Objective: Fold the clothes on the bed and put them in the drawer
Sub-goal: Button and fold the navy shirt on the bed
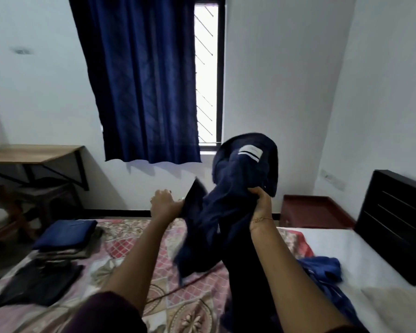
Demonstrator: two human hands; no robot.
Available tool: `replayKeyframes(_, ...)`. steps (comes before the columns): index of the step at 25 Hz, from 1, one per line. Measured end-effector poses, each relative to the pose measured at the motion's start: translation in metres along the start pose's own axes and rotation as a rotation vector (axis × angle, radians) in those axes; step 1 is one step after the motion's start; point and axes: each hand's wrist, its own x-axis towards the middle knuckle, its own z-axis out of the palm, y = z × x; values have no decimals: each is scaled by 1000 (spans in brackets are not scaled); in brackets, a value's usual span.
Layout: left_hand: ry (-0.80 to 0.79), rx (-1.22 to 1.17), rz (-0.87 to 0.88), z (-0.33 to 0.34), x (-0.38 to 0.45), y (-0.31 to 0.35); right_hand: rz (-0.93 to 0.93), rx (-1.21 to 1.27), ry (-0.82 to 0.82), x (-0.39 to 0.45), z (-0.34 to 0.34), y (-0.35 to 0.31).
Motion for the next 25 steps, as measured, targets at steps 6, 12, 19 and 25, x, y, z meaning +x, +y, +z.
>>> replayKeyframes(6, -322, -1237, -53, -23, -29, 17, 86, -146, -274, -16, 48, 19)
replayKeyframes(12, 194, -1064, -175, -52, -7, 27, -59, -341, -39, 17, 26, 6)
replayKeyframes(19, 71, -611, 181, -96, -4, 56, 14, -1154, 303, 55, -10, 27)
replayKeyframes(25, -168, -521, 380, -87, -18, 66, -465, -1238, -649, 49, 32, 25)
